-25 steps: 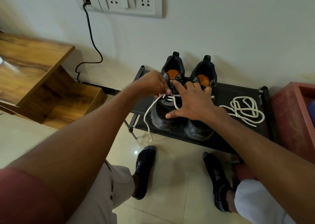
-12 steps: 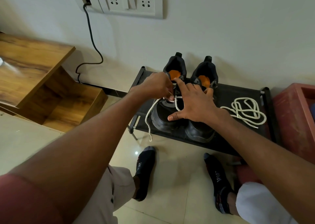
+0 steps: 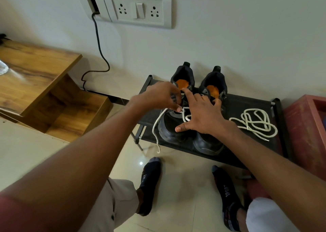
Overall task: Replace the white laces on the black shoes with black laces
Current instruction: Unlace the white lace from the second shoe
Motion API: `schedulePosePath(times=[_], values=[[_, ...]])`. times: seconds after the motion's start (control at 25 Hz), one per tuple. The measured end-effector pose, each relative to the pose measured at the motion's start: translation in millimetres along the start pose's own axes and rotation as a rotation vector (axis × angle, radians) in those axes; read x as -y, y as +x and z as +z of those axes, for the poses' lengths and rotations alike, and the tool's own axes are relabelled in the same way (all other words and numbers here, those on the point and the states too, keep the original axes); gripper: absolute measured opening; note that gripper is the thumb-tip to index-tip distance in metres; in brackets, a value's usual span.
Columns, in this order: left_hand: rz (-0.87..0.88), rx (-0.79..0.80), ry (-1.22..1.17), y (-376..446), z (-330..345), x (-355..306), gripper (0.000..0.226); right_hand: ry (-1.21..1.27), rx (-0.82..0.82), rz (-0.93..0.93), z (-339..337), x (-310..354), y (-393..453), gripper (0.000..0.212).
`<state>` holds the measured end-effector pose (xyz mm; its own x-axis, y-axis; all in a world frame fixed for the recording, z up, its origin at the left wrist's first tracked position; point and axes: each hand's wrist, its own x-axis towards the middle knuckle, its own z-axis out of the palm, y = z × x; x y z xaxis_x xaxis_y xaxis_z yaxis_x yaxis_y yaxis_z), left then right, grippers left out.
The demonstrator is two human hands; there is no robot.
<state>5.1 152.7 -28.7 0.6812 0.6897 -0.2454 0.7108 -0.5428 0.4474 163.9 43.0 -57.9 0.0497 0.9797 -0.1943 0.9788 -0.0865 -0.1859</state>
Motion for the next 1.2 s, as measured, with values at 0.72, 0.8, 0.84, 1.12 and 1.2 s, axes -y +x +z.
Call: schedulePosePath(times=[0.72,0.8,0.84,1.12,1.2], values=[[-0.014,-0.230,0.337,8.9,-4.2,-22.9,0.018,-0.014,0.008,0.011,2.9,0.8,1.6,0.140],[-0.025,-0.285,0.257,8.6,-6.8,-28.3,0.014,-0.010,0.009,0.012,3.1,-0.1,1.5,0.141],[-0.047,-0.350,0.123,6.4,-12.1,-30.4,0.011,-0.006,0.011,0.010,3.3,-0.5,1.6,0.141],[-0.126,-0.631,-0.728,-6.0,-46.9,-36.1,0.015,0.010,0.024,0.007,2.4,-0.8,2.8,0.141],[-0.056,-0.499,-0.324,1.5,-38.4,-24.3,0.021,0.010,0.021,0.008,2.1,-0.7,2.0,0.140]])
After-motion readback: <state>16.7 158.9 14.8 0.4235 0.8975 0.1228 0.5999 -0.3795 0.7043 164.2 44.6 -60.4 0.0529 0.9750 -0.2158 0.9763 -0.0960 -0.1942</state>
